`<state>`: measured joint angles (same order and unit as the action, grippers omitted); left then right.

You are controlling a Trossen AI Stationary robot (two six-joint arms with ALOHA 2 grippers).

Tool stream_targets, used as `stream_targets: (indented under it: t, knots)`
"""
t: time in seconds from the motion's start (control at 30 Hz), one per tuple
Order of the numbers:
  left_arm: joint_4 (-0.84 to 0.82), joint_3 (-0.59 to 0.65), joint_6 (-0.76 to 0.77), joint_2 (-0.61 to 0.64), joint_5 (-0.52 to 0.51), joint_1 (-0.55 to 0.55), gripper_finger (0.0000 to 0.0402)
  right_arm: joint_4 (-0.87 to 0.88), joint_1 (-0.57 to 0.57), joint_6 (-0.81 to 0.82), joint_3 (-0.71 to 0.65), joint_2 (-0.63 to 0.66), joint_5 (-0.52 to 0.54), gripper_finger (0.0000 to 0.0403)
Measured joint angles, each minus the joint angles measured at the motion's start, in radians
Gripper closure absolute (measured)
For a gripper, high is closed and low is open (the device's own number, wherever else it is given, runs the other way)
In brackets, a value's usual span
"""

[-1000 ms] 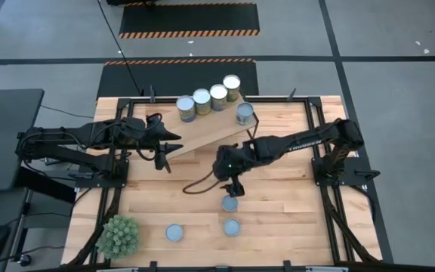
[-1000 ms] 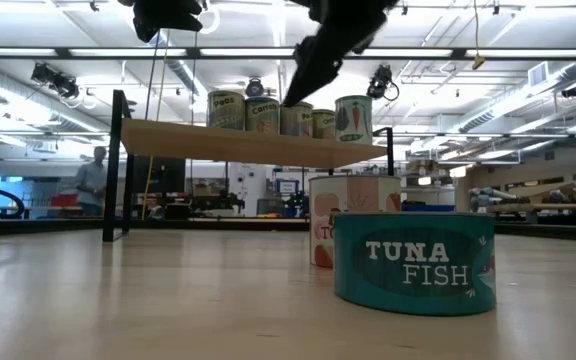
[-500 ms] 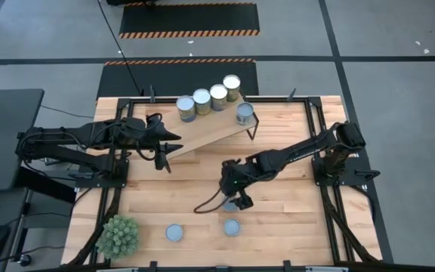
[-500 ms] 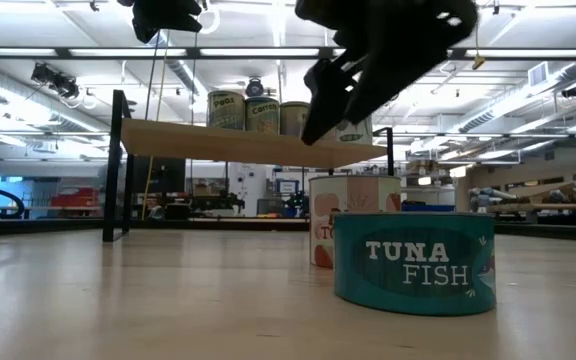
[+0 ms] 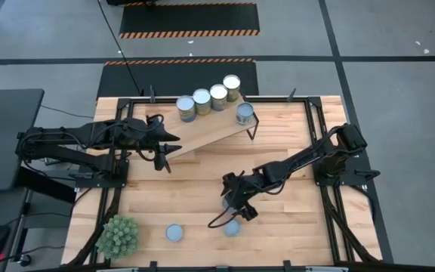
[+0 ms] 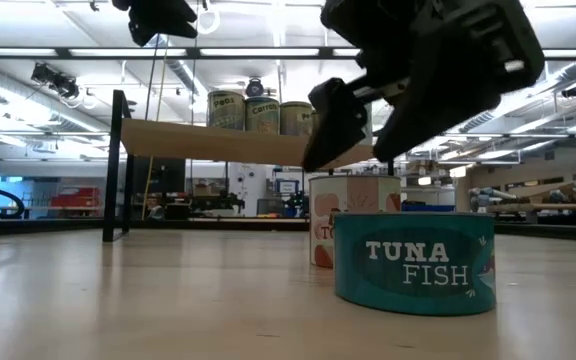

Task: Pick and place cans onto a shelf
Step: Put the canned diced tomatoes on the shelf

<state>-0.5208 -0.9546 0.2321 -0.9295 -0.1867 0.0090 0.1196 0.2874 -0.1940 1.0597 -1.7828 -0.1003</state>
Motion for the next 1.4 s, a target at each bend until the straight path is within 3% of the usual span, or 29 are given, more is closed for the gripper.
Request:
stream_targets:
  t: [0.5,0.97,1.23,1.4]
  knots:
    - [-0.032,0.000,0.001,0.000,0.000,0.000,0.0249,-0.122,-0.007,-0.019,-0.113,0.000,0.005,0.0016]
    - [-0.040,0.000,0.020,0.000,0.000,0.000,0.0249,-0.157,-0.063,0.015,-0.120,0.000,0.006,0.0110]
    - [-0.039,0.000,0.020,0.000,0.000,0.000,0.0249,-0.143,-0.096,0.041,-0.059,0.002,0.028,0.0114]
    - [-0.039,0.000,0.020,0.000,0.000,0.000,0.0249,0.007,-0.138,0.036,0.041,0.044,0.060,0.0114]
